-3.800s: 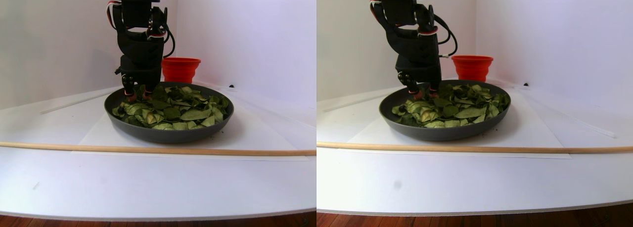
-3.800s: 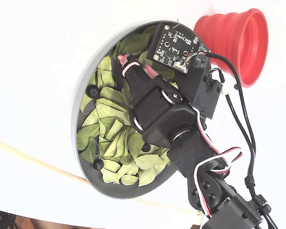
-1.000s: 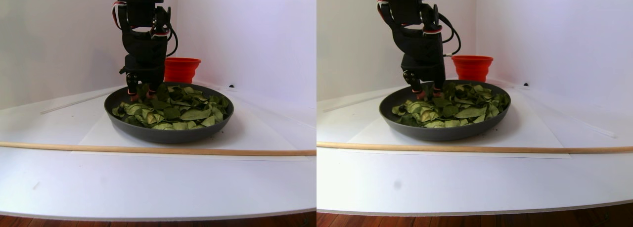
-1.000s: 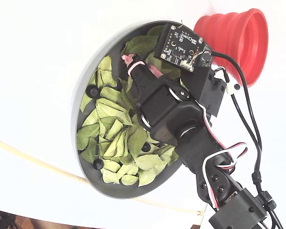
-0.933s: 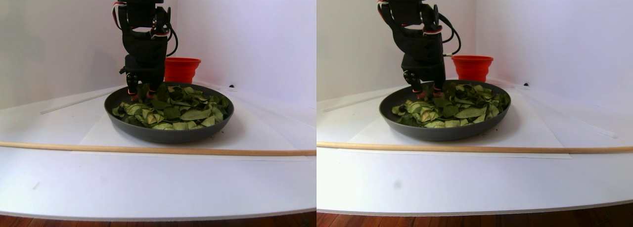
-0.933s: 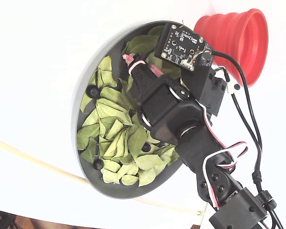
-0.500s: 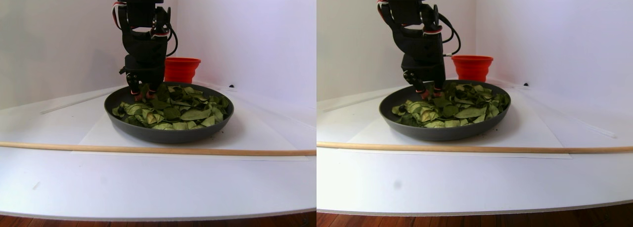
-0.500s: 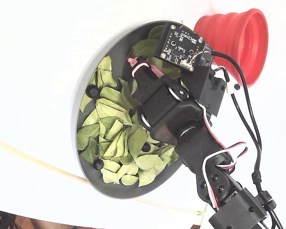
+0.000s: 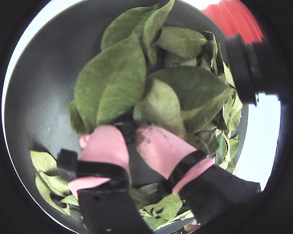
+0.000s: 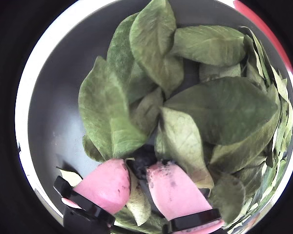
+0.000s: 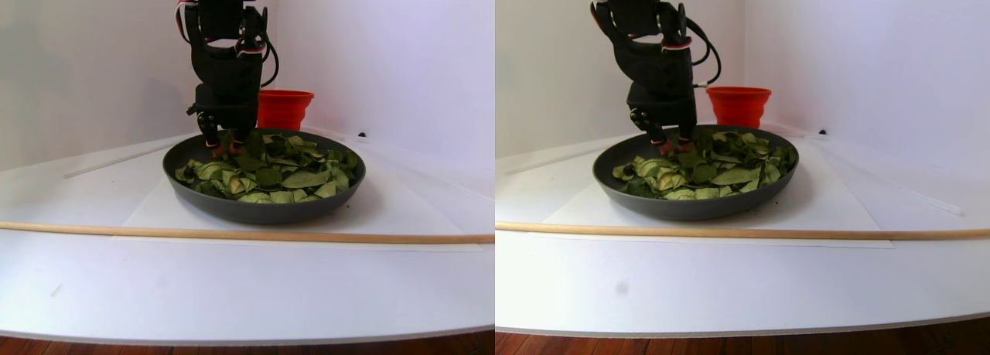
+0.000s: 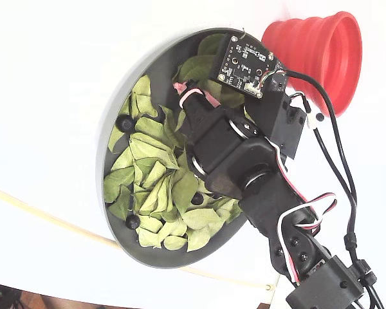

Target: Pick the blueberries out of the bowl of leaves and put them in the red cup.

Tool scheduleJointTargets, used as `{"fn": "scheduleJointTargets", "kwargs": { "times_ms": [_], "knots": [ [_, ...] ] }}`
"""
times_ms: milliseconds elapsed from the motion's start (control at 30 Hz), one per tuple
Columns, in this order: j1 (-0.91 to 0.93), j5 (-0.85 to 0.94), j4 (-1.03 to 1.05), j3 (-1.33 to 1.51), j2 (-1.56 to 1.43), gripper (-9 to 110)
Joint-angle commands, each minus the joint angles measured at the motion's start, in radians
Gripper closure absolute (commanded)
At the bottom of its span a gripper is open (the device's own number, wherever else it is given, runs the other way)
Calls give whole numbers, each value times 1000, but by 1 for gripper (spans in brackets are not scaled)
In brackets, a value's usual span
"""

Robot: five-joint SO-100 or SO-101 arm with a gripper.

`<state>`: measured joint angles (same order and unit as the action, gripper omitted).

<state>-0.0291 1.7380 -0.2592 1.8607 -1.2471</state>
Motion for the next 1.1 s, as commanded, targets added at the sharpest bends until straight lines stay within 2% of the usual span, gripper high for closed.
{"fn": "scheduleJointTargets", "kwargs": {
  "times_ms": [0,267,300,367,467,800,967,1067],
  "knots": [
    [-12,-12,8,3,-153,96],
    [8,2,91,80,-337,95],
    [12,15,51,80,-288,85],
    [12,25,25,77,-247,84],
    [5,26,-37,35,-95,85],
    [2,-28,-84,-67,34,88],
    [2,-21,-81,-41,26,93],
    [-6,-20,-35,-20,-75,95]
  ]
}}
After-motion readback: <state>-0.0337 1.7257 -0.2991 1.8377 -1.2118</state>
